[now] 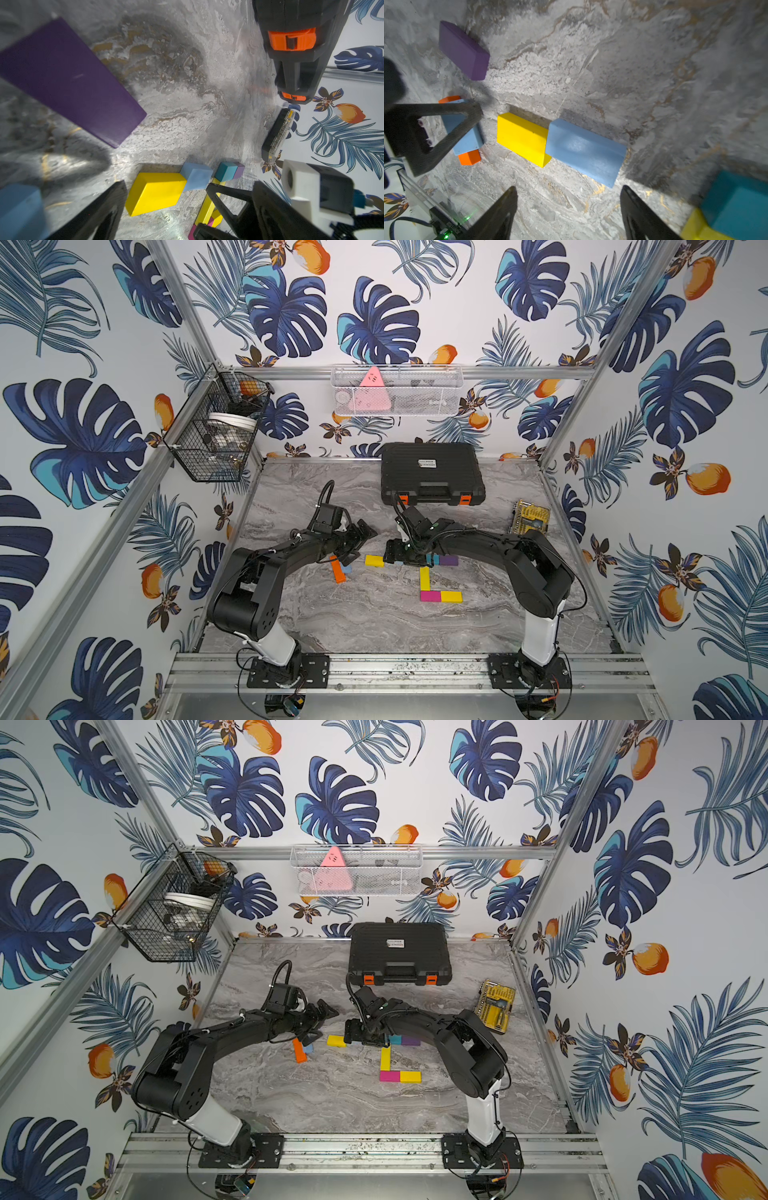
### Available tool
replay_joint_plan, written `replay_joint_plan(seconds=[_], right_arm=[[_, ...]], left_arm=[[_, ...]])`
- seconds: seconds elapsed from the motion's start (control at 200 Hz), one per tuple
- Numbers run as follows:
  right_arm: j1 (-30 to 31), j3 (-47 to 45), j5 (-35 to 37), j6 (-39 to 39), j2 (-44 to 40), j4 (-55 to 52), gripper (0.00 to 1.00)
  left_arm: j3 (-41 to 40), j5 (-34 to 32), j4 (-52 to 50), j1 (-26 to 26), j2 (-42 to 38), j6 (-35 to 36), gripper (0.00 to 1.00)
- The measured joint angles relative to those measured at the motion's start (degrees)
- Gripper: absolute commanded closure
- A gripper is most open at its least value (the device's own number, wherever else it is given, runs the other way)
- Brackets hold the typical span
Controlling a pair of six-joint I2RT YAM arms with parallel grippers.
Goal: Assemble the letter c with building blocks
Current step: Assemble the building block at the center of the board.
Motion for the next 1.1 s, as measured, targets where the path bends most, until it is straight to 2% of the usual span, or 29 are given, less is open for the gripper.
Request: replay_joint_plan(seconds=[0.19, 0.33, 0.555, 0.705, 1.101], right_arm=[[0.0, 3.74, 3.8, -2.91, 1.03, -3.21, 0.21], [-0.11, 7.87, 5.51, -4.28, 3.93, -4.85, 0.25], [-0.22, 14.34, 9.31, -5.4, 9.29, -8.66, 0.5], [-0.22, 18.36, 11.47, -6.95, 11.96, -10.86, 0.6], [-0.22, 18.99, 12.52, -8.98, 13.73, -13.27, 0.62]], left_arm=[[0.09, -0.26, -0.07, -0.24, 0.11, 0.0, 0.01], [0.92, -0.42, -0.46, 0.35, 0.09, 0.04, 0.01], [2.05, -0.59, -1.4, 2.71, -0.33, 0.04, 0.01], [2.12, -0.48, -1.86, 2.97, -0.81, 0.04, 0.01], [1.4, -0.35, -1.68, 2.99, -1.05, 0.02, 0.01]])
